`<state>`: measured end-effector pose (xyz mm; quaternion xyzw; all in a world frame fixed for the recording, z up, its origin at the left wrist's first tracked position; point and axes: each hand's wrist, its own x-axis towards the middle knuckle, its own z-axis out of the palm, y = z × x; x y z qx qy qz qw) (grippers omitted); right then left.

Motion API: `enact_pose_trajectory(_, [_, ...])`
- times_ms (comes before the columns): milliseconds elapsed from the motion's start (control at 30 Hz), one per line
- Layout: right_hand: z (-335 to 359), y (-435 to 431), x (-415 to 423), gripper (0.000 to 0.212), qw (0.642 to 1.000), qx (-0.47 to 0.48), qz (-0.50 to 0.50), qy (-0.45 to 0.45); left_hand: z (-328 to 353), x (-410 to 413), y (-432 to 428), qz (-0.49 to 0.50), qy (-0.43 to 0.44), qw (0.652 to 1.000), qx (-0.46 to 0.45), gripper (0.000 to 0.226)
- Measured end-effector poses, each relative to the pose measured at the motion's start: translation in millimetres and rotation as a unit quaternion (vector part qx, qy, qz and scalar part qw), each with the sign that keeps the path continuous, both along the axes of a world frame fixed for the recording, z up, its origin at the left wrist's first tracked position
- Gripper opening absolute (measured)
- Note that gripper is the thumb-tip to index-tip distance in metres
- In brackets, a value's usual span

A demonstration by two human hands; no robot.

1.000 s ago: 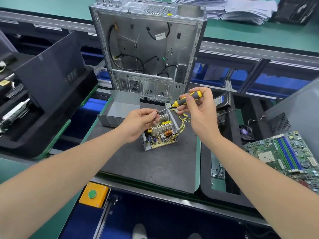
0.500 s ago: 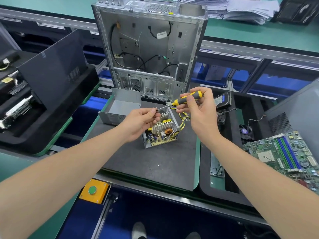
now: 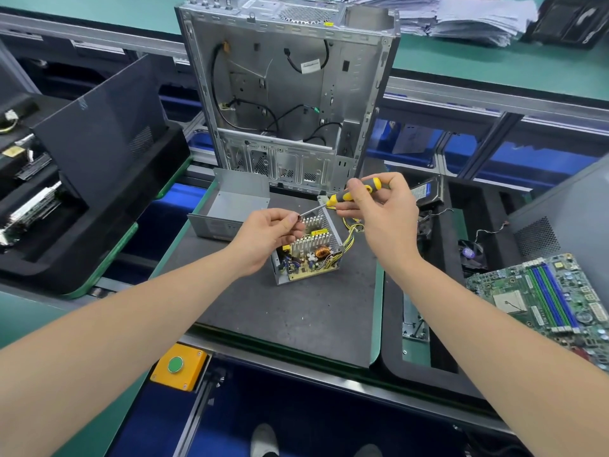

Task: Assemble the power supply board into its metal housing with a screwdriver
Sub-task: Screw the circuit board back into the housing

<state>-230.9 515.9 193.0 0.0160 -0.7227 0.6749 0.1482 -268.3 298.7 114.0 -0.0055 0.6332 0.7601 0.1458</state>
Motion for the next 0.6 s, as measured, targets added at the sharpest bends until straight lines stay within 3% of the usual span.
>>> enact_pose_trajectory(300, [3.4, 5.2, -6.0, 0.016, 0.997, 0.019, 0.073, 0.014, 5.8, -3.1, -4.3, -0.041, -0.001, 0.999, -0.035, 0.017])
enact_pose_trajectory(467, [3.3, 4.2, -4.8, 0.021, 0.999, 0.018, 0.042, -0.004, 6.6, 2.1, -3.3, -0.048, 0.024, 0.997, -0.060, 0.010])
enact_pose_trajectory(600, [3.5, 4.8, -4.9, 0.017, 0.999, 0.023, 0.039, -0.002, 6.8, 3.7, -1.5, -0.044, 0.025, 0.995, -0.083, 0.017])
